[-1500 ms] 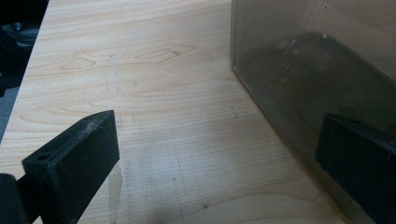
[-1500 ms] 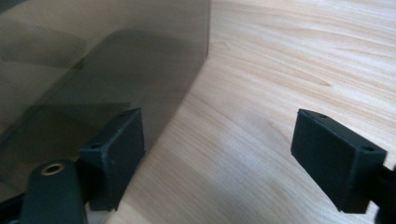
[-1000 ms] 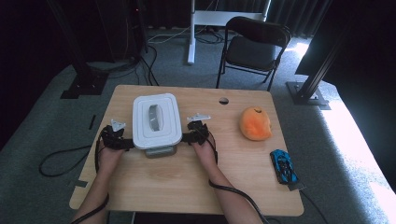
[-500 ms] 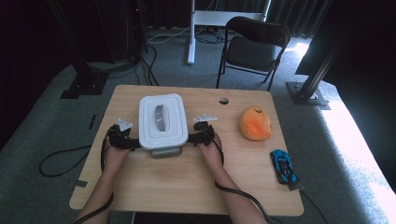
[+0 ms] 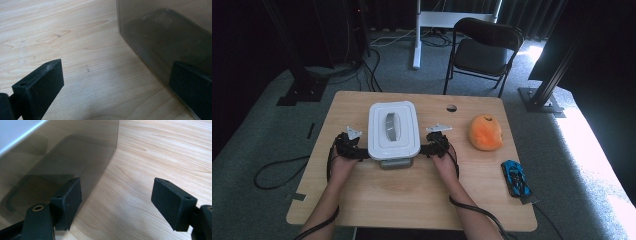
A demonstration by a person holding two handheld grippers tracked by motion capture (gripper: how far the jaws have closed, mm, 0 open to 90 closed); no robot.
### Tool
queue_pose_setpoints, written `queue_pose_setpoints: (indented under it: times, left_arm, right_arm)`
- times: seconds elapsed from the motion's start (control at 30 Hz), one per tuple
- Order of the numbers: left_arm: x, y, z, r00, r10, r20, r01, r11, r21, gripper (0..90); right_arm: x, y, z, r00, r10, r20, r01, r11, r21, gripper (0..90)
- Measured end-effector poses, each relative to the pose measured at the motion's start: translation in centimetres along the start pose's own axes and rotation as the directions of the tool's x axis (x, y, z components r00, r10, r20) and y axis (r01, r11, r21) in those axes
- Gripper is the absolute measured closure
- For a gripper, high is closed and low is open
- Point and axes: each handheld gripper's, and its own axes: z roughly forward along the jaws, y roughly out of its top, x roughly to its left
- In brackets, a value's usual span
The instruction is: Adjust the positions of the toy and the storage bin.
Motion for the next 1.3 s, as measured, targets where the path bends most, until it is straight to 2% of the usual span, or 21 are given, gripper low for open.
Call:
queue_pose_setpoints:
  times: [0.6, 0.87, 1.3]
  left_arm:
    - [-2.3, 1.0, 0.8, 0.998, 0.052, 0.036, -0.053, 0.9986, 0.01, 0.3]
    - [-3.3, 1.5, 1.1, 0.9957, 0.077, 0.052, -0.078, 0.9968, 0.02, 0.3]
    - [-4.9, 1.9, 1.6, 0.9923, 0.1, 0.072, -0.102, 0.9947, 0.014, 0.3]
  right_arm:
    - [-1.8, -1.7, -1.9, 0.998, 0.062, 0.014, -0.061, 0.998, -0.019, 23.6]
    - [-2.5, -2.4, -2.8, 0.9974, 0.069, 0.019, -0.069, 0.997, -0.018, 23.7]
    - [-3.2, -3.2, -4.4, 0.9978, 0.048, 0.045, -0.047, 0.999, -0.023, 23.8]
